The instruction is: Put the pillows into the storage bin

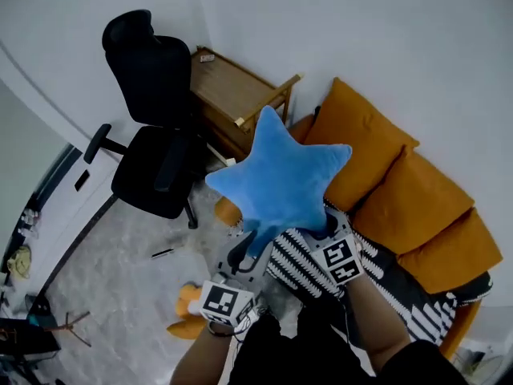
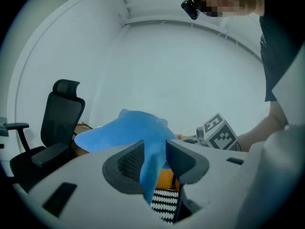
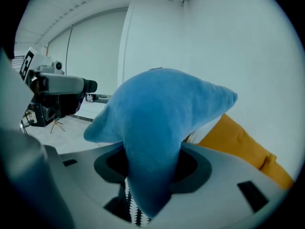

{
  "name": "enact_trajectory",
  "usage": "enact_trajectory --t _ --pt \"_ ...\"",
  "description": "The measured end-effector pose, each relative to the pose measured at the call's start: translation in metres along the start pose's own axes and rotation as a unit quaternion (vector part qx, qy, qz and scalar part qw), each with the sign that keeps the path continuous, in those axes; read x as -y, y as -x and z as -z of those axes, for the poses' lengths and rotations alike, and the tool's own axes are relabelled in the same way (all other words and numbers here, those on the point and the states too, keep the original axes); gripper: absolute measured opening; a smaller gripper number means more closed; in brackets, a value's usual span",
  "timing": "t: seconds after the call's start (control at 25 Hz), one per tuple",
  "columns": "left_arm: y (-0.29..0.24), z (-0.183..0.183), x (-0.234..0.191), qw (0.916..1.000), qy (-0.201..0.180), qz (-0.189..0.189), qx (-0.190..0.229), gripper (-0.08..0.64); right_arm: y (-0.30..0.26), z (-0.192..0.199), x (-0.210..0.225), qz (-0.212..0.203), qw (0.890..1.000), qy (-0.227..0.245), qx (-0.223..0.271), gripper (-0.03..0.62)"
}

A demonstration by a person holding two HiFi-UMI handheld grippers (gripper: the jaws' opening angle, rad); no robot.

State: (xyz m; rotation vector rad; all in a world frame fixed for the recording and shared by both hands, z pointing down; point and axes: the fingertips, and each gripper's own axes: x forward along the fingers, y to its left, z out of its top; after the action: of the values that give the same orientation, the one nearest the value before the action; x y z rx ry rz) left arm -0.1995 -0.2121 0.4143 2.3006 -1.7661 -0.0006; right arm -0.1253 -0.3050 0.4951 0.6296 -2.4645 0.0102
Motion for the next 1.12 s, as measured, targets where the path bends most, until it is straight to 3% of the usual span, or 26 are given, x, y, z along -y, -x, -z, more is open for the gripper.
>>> enact_trajectory --t 0.28,0.52,0.92,1.12 --pt "0.056 -0.070 -0.026 0.9957 -0.050 -0.054 0.057 0.126 0.020 -0.102 -0.034 -0.018 0.997 0.020 0.069 0.232" --pt "0.117 -0.106 -0.070 0.9861 -0.072 -0.124 0.084 0.023 0.008 -0.159 -0.085 -0.055 0.993 0.035 0.097 0.232" --pt "0.195 -0.112 -0.113 0.9692 -0.066 -0.219 0.092 0.008 -0.016 -0.198 -0.165 -0.133 0.982 0.071 0.116 0.233" --pt "0.218 -0.110 -0.118 0.9520 -0.060 -0.287 0.089 0.008 -0.029 -0.208 -0.186 -0.193 0.969 0.089 0.126 0.232"
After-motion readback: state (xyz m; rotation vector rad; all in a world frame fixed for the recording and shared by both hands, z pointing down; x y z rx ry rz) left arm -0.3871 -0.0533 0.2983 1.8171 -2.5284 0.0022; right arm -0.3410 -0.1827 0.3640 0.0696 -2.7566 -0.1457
